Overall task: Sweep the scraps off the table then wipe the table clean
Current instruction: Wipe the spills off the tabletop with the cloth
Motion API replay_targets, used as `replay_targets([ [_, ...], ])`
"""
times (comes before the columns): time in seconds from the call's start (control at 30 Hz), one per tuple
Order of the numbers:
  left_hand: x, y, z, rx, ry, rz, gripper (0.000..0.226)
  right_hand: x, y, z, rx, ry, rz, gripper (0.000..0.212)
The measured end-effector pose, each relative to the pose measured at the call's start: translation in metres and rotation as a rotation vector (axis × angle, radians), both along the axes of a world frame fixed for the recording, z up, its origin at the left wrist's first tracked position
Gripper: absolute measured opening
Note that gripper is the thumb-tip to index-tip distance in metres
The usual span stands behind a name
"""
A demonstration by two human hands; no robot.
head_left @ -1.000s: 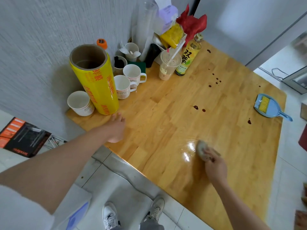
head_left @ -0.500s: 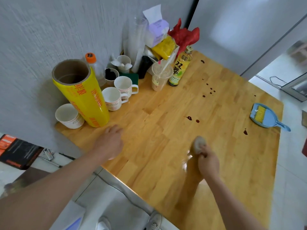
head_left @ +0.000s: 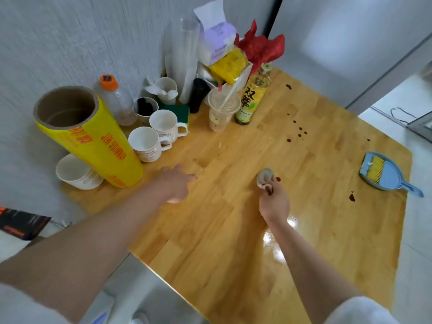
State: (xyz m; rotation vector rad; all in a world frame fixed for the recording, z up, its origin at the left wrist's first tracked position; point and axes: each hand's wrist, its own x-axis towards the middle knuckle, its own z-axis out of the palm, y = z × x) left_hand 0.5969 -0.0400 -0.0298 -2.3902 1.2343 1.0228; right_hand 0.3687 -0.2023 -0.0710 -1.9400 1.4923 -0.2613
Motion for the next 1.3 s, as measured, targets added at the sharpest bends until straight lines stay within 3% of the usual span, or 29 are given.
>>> replay_targets([
  [0.03, 0.0, -0.003, 0.003, 0.022, 0.02, 0.004, 0.066, 0.012, 0.007, -0.003, -0.04, 0.082, -0.083, 0.038],
  [0.1, -0.002, -0.006, 0.009, 0.053, 0.056, 0.014, 0.068, 0.038, 0.037, -0.009, -0.165, 0.137, 0.1, 0.039],
  [0.2, -0.003, -0.004, 0.013, 0.057, 0.053, -0.015, 0.072, 0.053, 0.071, -0.014, -0.239, -0.001, 0.856, 0.04],
  [0.23, -0.003, -0.002, 0.014, 0.059, 0.054, -0.026, 0.074, 0.05, 0.067, -0.012, -0.21, -0.029, 1.051, 0.04],
  [0.27, -0.001, -0.002, 0.014, 0.065, 0.065, -0.027, 0.076, 0.045, 0.053, -0.011, -0.179, -0.047, 1.117, 0.038],
  [0.33, 0.002, -0.002, 0.014, 0.067, 0.114, 0.016, 0.078, 0.042, 0.015, -0.003, -0.11, -0.071, 0.885, 0.027],
  [0.43, 0.006, 0.001, 0.014, 0.05, 0.2, 0.095, 0.081, 0.059, -0.037, 0.0, -0.125, 0.006, 0.143, 0.026],
  [0.47, 0.007, 0.001, 0.013, 0.038, 0.217, 0.114, 0.08, 0.071, -0.038, -0.003, -0.153, 0.086, 0.031, 0.028],
  [0.53, 0.011, 0.002, 0.012, 0.013, 0.236, 0.157, 0.077, 0.099, -0.011, -0.005, -0.157, 0.081, 0.149, 0.034],
  [0.67, 0.019, 0.004, 0.01, -0.03, 0.22, 0.24, 0.074, 0.11, 0.026, -0.008, -0.117, -0.027, 0.951, 0.035],
  [0.73, 0.019, 0.005, 0.009, -0.028, 0.229, 0.246, 0.075, 0.111, 0.0, -0.006, -0.092, -0.045, 0.856, 0.033],
  [0.83, 0.017, 0.005, 0.008, -0.008, 0.248, 0.232, 0.076, 0.117, -0.041, -0.007, -0.13, 0.028, 0.268, 0.032],
  [0.9, 0.017, 0.004, 0.006, -0.006, 0.249, 0.223, 0.076, 0.125, -0.034, -0.009, -0.209, 0.101, 0.24, 0.035],
  [1.03, 0.016, 0.003, 0.003, -0.015, 0.251, 0.228, 0.074, 0.095, 0.021, -0.012, -0.106, -0.041, 1.012, 0.038],
  [1.07, 0.016, 0.003, 0.003, -0.017, 0.252, 0.226, 0.074, 0.076, 0.018, -0.011, -0.091, -0.026, 1.119, 0.038],
  [1.13, 0.016, 0.002, 0.005, -0.015, 0.27, 0.221, 0.075, 0.042, -0.016, -0.009, -0.15, -0.033, 0.978, 0.038],
  [1.27, 0.014, -0.001, 0.007, -0.007, 0.295, 0.217, 0.078, -0.006, -0.093, -0.002, -0.154, 0.124, -0.013, 0.037],
  [1.3, 0.014, -0.001, 0.007, -0.004, 0.29, 0.213, 0.078, -0.006, -0.09, -0.002, -0.141, 0.162, -0.11, 0.039],
])
